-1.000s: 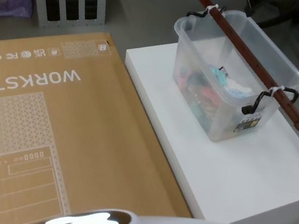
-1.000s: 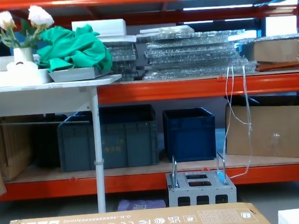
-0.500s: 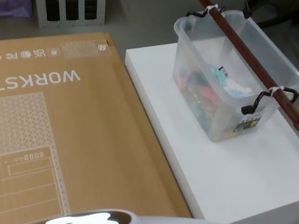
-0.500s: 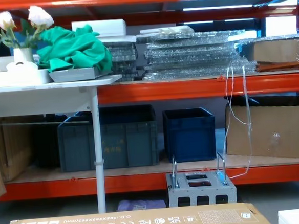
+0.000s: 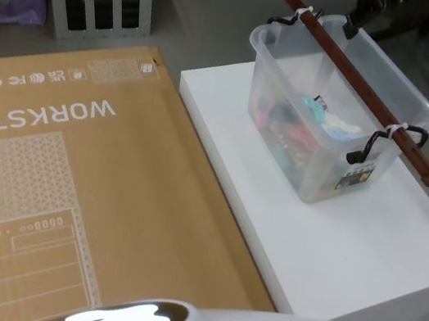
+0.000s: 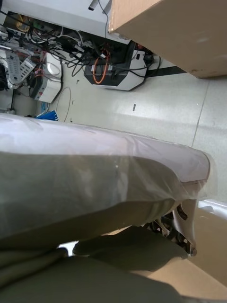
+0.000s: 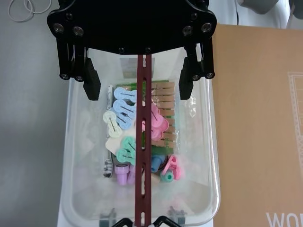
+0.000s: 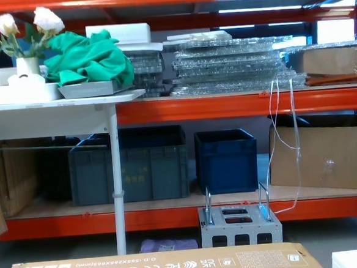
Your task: Use one hand to grasp the basket and place it at the designated location.
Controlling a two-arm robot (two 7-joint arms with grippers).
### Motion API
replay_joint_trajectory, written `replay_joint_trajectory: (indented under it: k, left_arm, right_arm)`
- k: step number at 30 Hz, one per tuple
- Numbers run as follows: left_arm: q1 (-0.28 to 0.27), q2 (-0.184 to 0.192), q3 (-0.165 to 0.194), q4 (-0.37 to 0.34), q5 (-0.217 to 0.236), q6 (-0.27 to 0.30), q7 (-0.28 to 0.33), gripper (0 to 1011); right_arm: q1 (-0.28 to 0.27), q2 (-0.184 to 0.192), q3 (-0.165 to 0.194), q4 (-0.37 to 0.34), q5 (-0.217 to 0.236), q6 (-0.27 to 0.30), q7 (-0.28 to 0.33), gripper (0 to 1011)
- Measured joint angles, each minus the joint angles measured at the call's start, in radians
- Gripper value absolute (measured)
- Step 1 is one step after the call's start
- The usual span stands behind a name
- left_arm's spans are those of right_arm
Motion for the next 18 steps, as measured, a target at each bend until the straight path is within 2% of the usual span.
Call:
replay_joint_trajectory:
  k: [9,18]
  left_arm:
    - [0.000,0.000,0.000,0.000,0.000,0.000,0.000,0]
    - [0.000,0.000,0.000,0.000,0.000,0.000,0.000,0]
  right_arm:
    - [0.006,-0.039,-0.024,0.060,0.016,-0.032,0.018,1000]
    - [0.019,-0.073,-0.064,0.102,0.001,-0.041,0.024,1000]
